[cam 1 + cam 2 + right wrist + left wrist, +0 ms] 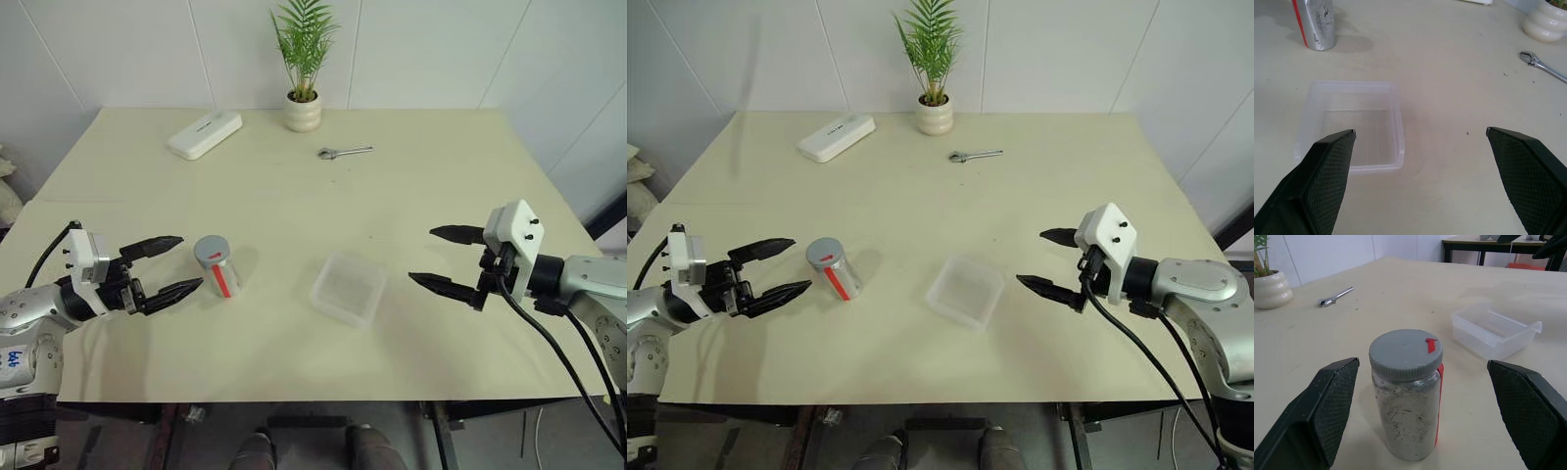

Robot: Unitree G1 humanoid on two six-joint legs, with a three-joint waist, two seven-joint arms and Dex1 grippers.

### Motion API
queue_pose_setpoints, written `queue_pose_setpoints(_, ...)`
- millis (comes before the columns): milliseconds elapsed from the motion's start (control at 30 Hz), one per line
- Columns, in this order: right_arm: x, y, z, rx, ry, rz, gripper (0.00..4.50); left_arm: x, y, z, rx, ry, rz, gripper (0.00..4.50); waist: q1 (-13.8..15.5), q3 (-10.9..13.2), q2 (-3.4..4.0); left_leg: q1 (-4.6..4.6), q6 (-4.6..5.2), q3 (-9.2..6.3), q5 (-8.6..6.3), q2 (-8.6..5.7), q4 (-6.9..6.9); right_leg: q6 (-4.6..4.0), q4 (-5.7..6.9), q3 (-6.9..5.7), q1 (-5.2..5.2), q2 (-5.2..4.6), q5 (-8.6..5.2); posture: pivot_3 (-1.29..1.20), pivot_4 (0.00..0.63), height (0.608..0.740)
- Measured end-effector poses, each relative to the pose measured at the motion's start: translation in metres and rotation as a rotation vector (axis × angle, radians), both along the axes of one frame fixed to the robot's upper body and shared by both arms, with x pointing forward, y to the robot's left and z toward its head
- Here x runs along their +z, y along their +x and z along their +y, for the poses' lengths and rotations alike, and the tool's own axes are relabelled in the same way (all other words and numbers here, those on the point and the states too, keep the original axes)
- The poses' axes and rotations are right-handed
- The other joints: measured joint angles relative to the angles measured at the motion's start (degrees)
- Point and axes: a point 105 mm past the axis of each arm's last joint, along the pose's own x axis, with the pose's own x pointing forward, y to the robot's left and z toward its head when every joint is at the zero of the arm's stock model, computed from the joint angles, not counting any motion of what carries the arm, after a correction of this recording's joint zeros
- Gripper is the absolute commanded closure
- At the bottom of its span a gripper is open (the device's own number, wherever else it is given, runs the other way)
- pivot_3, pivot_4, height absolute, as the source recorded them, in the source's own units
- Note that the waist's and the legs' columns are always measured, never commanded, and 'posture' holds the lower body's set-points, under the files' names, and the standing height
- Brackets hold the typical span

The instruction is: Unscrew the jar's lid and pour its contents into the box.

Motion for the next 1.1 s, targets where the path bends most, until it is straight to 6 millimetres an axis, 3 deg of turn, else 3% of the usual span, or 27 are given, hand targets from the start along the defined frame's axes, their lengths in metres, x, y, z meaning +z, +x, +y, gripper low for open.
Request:
queue_pose_setpoints(433,0.009,0.003,0.007,0.031,0.02,-0.046,0.0,-0.003,-0.009,-0.006,0.056,0.01,-0.007,0.02,-0.18,0.0,0.0,0.02,0.0,0.02,0.0,0.02,0.0,0.04,0.01,0.04,0.01,0.01,0.02,0.0,0.15,0.74)
queue_pose_setpoints(633,-0.001,0.008,0.014,0.09,0.029,0.0,0.0,-0.002,-0.021,-0.007,0.173,-0.027,-0.033,0.02,-0.16,0.0,0.0,0.04,-0.01,0.11,-0.02,0.02,0.03,0.02,-0.03,0.13,0.03,0.02,0.01,0.0,0.15,0.74)
queue_pose_setpoints(867,0.003,0.009,0.022,0.201,0.034,0.005,0.0,-0.009,-0.032,-0.013,0.283,-0.062,-0.005,0.02,0.02,0.0,0.0,0.04,-0.01,0.1,-0.02,0.03,0.16,-0.14,0.0,0.14,0.05,0.06,-0.01,0.0,0.15,0.74)
queue_pose_setpoints(1100,-0.004,0.011,0.036,0.307,0.052,0.04,0.0,-0.018,-0.049,-0.022,0.419,-0.082,-0.009,0.02,-0.09,-0.01,-0.02,0.05,0.0,0.27,-0.01,0.03,0.27,-0.31,-0.24,0.31,0.13,0.08,0.01,0.0,0.15,0.74)
